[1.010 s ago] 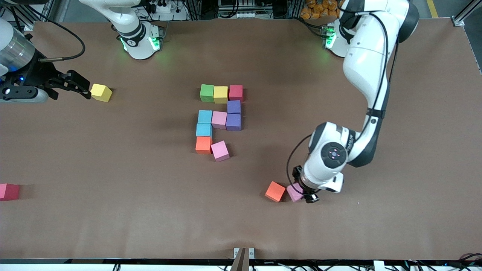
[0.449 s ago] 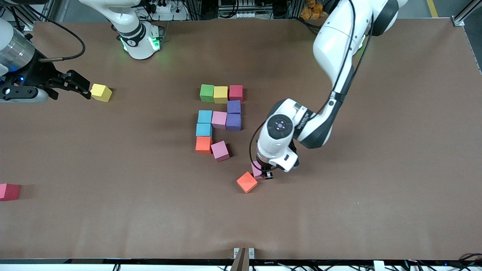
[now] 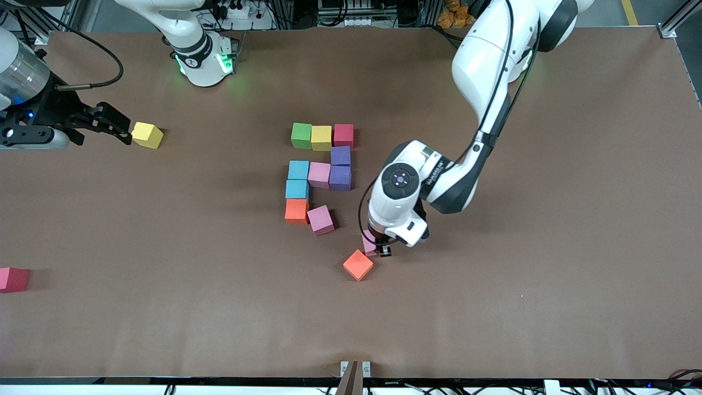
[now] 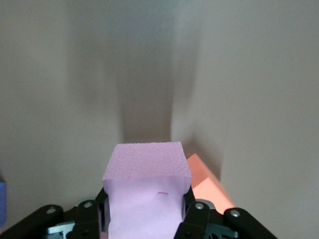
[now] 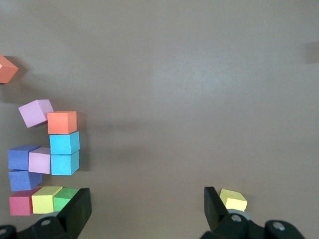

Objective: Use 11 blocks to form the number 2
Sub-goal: 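Carry the pink cube toward the pink cube at the digit base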

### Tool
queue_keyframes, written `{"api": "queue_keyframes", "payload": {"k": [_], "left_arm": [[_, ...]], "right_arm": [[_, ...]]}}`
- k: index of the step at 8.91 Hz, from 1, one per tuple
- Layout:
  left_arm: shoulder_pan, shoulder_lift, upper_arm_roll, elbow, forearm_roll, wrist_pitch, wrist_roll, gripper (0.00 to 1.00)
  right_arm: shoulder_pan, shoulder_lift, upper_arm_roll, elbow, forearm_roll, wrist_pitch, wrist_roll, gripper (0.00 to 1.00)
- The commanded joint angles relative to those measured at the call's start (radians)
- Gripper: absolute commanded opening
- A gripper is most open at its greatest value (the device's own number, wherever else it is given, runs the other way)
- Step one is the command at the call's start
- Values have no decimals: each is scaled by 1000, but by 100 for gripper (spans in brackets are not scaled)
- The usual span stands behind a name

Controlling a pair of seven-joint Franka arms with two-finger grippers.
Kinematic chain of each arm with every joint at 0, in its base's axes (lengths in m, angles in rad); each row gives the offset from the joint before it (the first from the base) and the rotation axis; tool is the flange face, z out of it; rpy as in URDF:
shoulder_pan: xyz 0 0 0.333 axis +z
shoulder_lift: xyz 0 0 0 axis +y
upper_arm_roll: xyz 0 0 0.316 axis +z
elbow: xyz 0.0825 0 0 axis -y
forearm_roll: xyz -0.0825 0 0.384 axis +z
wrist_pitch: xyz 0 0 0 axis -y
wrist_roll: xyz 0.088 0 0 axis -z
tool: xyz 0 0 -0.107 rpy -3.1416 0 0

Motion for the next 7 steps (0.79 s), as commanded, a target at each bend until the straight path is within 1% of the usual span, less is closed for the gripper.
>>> {"api": "queue_keyframes", "payload": {"k": [1, 2, 5, 7], "left_arm": [[-5, -17, -31, -17, 4, -43, -1, 0], [-4, -13, -46, -17, 2, -43, -1, 0], [-11, 24, -48, -15, 1, -28, 19, 0], [-36, 39, -50, -17, -1, 8, 129, 0]], "right_arm": [[-13, -1, 8, 15, -10, -13, -6, 100], [-13, -1, 8, 17, -10, -13, -4, 100], [-16, -1, 7, 21, -12, -13, -7, 100], [-16, -1, 7, 21, -12, -13, -7, 100]]}}
